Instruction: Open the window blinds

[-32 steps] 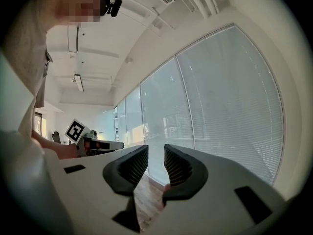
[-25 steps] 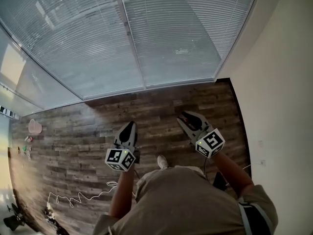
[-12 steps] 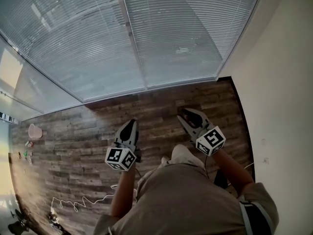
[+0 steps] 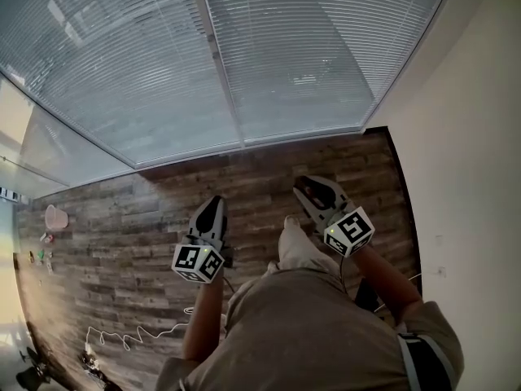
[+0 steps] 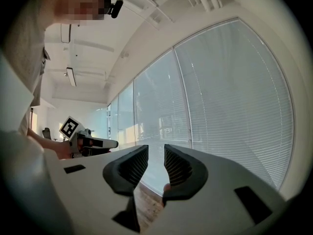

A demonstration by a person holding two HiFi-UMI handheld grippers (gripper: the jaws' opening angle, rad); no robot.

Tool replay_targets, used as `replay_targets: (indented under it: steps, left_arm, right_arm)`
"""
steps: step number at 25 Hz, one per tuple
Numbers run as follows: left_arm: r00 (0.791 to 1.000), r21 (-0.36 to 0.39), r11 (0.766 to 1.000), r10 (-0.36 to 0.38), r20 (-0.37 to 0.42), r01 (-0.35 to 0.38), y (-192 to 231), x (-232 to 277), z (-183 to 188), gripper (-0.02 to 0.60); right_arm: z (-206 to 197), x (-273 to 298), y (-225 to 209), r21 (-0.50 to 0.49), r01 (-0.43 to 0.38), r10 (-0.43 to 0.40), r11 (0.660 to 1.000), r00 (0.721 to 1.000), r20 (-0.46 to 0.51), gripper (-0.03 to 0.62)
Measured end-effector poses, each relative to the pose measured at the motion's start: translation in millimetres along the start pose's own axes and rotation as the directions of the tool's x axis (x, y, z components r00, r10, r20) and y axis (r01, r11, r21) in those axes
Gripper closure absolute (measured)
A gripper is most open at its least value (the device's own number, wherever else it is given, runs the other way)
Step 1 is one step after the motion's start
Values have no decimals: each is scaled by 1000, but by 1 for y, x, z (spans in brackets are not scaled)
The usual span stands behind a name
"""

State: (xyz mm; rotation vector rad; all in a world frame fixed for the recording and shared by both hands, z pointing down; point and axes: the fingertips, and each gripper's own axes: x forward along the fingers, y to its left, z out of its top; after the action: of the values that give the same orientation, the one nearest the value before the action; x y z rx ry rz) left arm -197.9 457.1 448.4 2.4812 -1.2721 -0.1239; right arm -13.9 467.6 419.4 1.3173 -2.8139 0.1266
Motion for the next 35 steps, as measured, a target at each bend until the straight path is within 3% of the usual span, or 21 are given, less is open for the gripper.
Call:
replay_targets:
  steps: [7, 12, 17, 22, 26, 31, 35]
  left_arm:
    - [999, 2, 999, 53, 6, -53, 35, 72, 23, 561]
    - [996, -6, 997, 83, -10, -83, 62, 125, -1, 548]
    - [990, -2, 991, 137, -24, -137, 79, 190, 21, 545]
    - [987, -19, 987, 160, -17, -160, 85, 240, 26, 543]
    - [982, -18, 981, 191, -3, -191, 106, 265, 5, 543]
    - [973, -44, 972, 232, 13, -232, 97, 273, 63, 543]
    - [968, -55, 966, 252, -1, -252, 110, 269, 58, 543]
  right_arm:
    - [11, 56, -67, -3, -33, 33, 999, 999, 17, 507]
    - [-13, 86, -113, -12, -62, 63, 998, 998, 30, 507]
    - [19, 117, -167, -36, -108, 110, 993, 993, 49, 507]
    - [22, 138, -215, -32, -131, 132, 991, 990, 48, 507]
    - [-9, 158, -243, -23, -146, 147, 989, 987, 57, 507]
    - [36, 181, -262, -4, -174, 174, 985, 984, 30, 507]
    - [42, 187, -259, -32, -190, 191, 981, 981, 32, 507]
